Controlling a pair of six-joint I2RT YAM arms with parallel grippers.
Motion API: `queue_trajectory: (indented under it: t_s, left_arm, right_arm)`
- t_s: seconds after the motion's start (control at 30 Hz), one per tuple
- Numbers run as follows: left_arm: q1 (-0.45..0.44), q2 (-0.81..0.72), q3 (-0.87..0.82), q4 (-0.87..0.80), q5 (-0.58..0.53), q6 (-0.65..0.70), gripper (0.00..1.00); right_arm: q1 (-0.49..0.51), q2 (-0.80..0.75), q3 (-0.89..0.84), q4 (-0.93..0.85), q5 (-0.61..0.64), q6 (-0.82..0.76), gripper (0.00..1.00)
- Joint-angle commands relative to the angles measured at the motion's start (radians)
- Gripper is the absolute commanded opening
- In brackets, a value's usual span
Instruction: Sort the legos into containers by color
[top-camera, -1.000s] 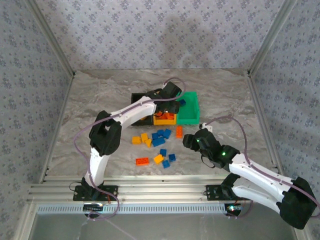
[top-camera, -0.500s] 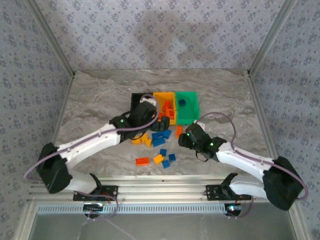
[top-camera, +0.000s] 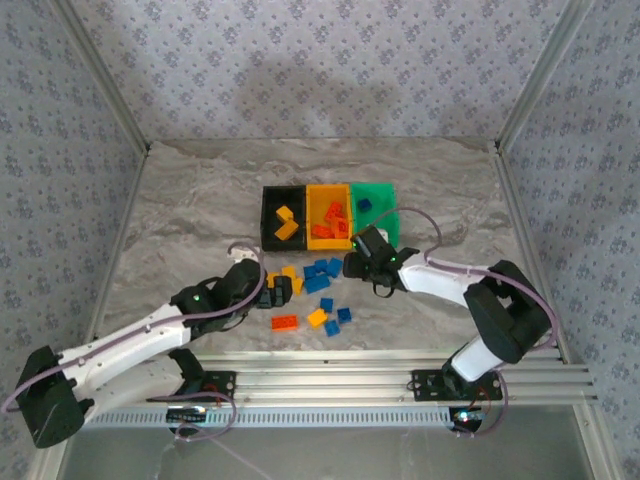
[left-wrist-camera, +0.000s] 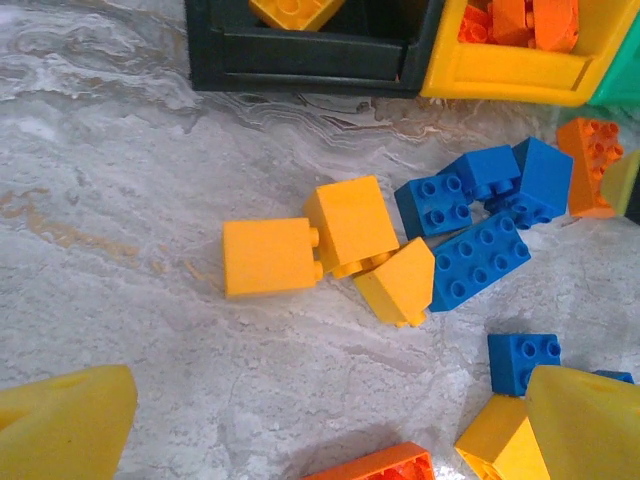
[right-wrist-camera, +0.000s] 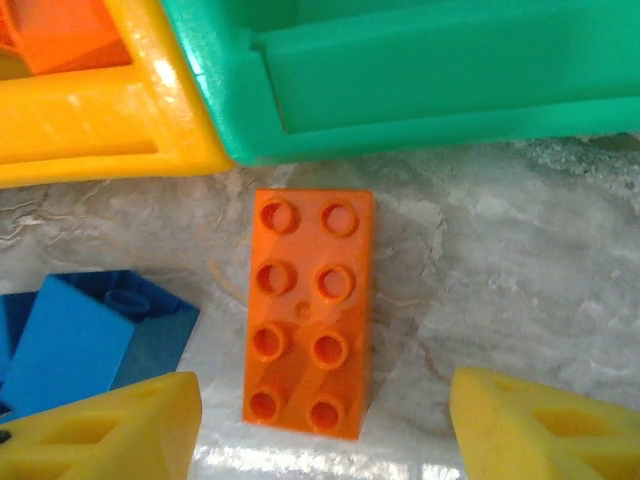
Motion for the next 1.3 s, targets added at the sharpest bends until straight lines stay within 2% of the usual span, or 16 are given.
queue_trajectory:
  t_s: [0.0, 0.2, 0.4, 0.5, 0.7, 0.8, 1.0, 1.27]
  left_arm:
    - [-0.005, -0.037, -0.004, -0.041, -0.041, -0.032, 1.0]
    - [-0.005, -0.046, -0.002, -0.052, -0.058, -0.02, 1.0]
    - [-0.005, -0.046, -0.004, -0.062, -0.075, -0.013, 1.0]
    - [-0.005, -0.05, -0.009, -0.065, -0.08, -0.014, 1.0]
    - [-0.005, -0.063, -0.016, -0.082, -0.086, -0.011, 1.0]
    - [-0.005, -0.067, -0.027, -0.082, -0.083, -0.013, 1.0]
    - [-0.005, -0.078, -0.033, -0.088, -0.082, -0.025, 1.0]
    - [-0.005, -0.109, -0.043, -0.12, -0.062, -0.027, 1.0]
  right_arm:
    - [-0.011, 0.049, 0.039, -0.017, -0.003, -0.026, 0.67]
    - [-0.008, 0.115, 0.094, -0.08, 0.04, -0.057, 0.59]
    - [0.0, 0.089, 0.092, -0.116, 0.046, -0.09, 0.35]
    - [0.017, 0.025, 0.072, -0.122, 0.028, -0.102, 0.28]
    - [0.119, -0.166, 0.091, -0.209, 0.028, -0.145, 0.26]
    - [0.145, -0.186, 0.172, -0.24, 0.008, -0.167, 0.26]
    - [0.129, -0.018, 0.391, -0.235, -0.002, -0.203, 0.27]
    - [0.033, 0.278, 0.686, -0.28, 0.021, -0.201, 0.29]
